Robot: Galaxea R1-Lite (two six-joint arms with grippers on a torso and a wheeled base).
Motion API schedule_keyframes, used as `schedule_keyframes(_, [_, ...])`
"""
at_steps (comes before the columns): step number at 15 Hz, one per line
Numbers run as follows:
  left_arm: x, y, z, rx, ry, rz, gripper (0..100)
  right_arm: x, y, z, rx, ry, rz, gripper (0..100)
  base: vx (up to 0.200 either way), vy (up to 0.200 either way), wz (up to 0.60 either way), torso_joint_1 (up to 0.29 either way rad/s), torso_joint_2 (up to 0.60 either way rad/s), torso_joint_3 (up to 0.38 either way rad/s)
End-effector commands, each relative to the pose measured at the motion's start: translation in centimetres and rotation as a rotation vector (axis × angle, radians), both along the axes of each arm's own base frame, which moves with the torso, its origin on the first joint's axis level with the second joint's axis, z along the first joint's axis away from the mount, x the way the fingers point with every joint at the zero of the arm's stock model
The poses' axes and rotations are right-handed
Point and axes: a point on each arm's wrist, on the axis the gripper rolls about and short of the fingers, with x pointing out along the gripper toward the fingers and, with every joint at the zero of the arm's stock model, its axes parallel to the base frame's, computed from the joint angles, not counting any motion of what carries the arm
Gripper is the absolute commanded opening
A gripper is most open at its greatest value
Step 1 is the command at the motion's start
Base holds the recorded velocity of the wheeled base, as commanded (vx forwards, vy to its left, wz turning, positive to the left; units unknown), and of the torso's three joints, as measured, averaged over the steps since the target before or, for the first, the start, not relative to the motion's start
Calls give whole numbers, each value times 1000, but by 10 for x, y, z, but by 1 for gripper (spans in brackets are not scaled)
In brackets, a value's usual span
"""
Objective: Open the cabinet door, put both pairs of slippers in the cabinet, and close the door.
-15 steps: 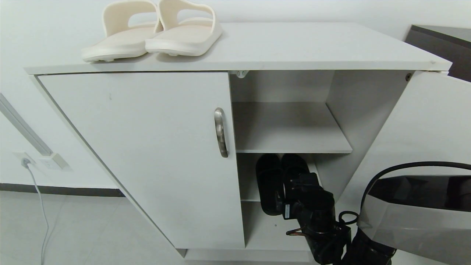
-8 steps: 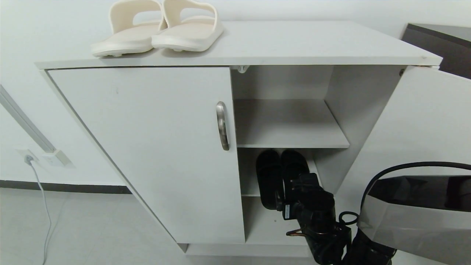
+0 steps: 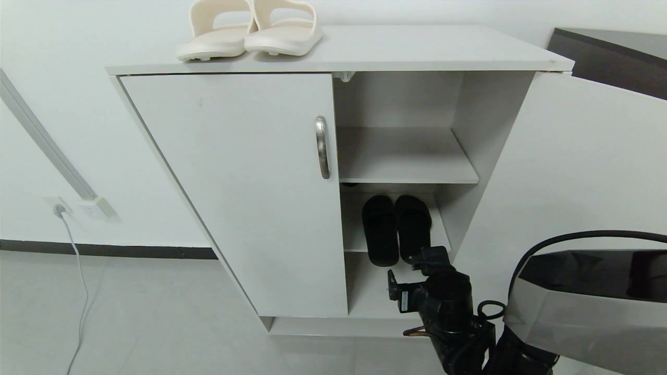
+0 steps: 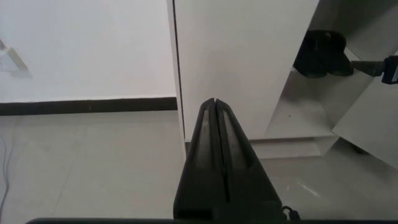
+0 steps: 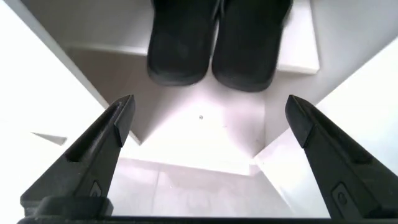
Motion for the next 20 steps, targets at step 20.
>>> schedule_keyframes(20, [0,0,0,5,3,-3,0,-3,4,-8,-5,18,12,100,0,0,0,1,1,80])
